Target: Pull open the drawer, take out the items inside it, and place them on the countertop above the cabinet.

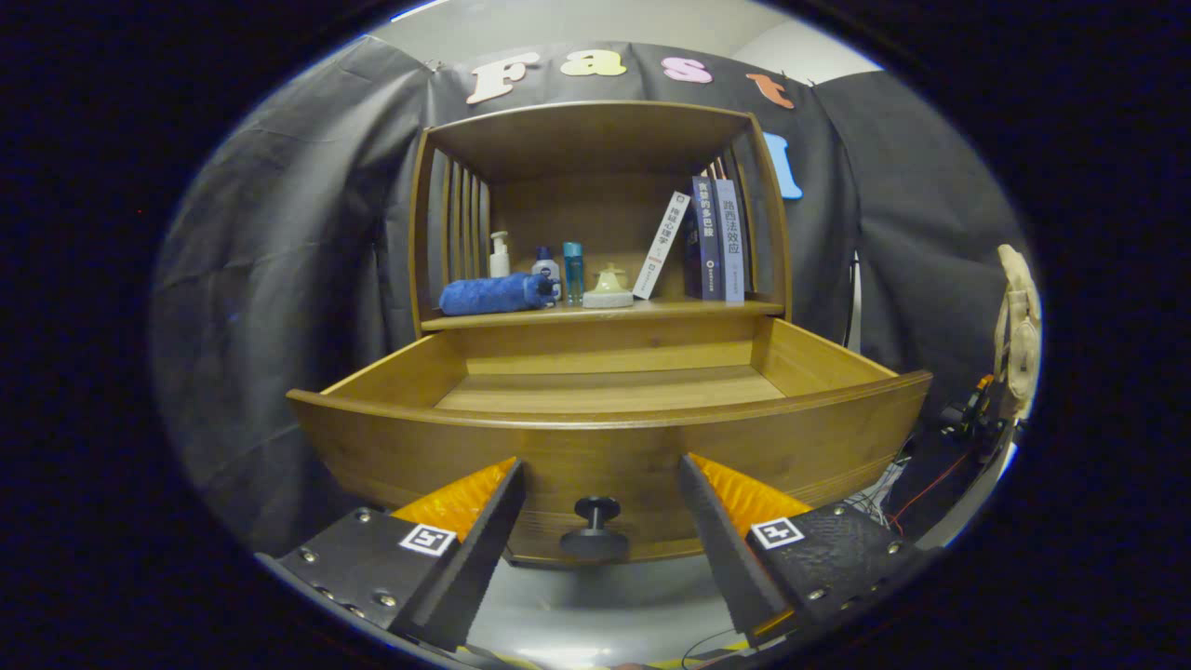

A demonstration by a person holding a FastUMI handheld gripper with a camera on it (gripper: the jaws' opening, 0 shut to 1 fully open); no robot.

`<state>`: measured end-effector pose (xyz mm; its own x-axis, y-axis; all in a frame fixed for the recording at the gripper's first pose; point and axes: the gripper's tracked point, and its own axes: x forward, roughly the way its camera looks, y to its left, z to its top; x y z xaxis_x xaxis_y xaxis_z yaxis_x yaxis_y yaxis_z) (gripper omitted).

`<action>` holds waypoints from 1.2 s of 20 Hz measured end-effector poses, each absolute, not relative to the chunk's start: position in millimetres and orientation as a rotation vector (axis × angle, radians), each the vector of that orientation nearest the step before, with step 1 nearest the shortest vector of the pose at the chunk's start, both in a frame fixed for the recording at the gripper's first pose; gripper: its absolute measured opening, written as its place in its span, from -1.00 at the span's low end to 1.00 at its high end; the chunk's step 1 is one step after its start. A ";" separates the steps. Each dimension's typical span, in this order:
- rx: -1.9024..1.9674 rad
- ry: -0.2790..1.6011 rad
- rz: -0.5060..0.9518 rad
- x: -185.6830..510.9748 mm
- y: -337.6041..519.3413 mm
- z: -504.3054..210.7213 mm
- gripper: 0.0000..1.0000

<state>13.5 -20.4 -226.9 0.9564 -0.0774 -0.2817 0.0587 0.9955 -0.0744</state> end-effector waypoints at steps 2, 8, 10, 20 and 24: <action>-0.066 0.263 -0.077 15.9 -19.6 -226.7 0.90; -0.101 0.229 -0.093 18.6 -21.0 -228.0 0.93; -0.098 0.227 -0.085 21.6 -23.1 -228.3 0.94; -0.094 0.225 -0.070 39.4 -25.1 -225.8 0.97; -0.094 0.222 -0.064 53.3 -25.2 -224.4 0.97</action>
<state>53.3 -25.2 -224.4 0.9735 -0.0740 -0.2164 0.0532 0.9935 -0.1001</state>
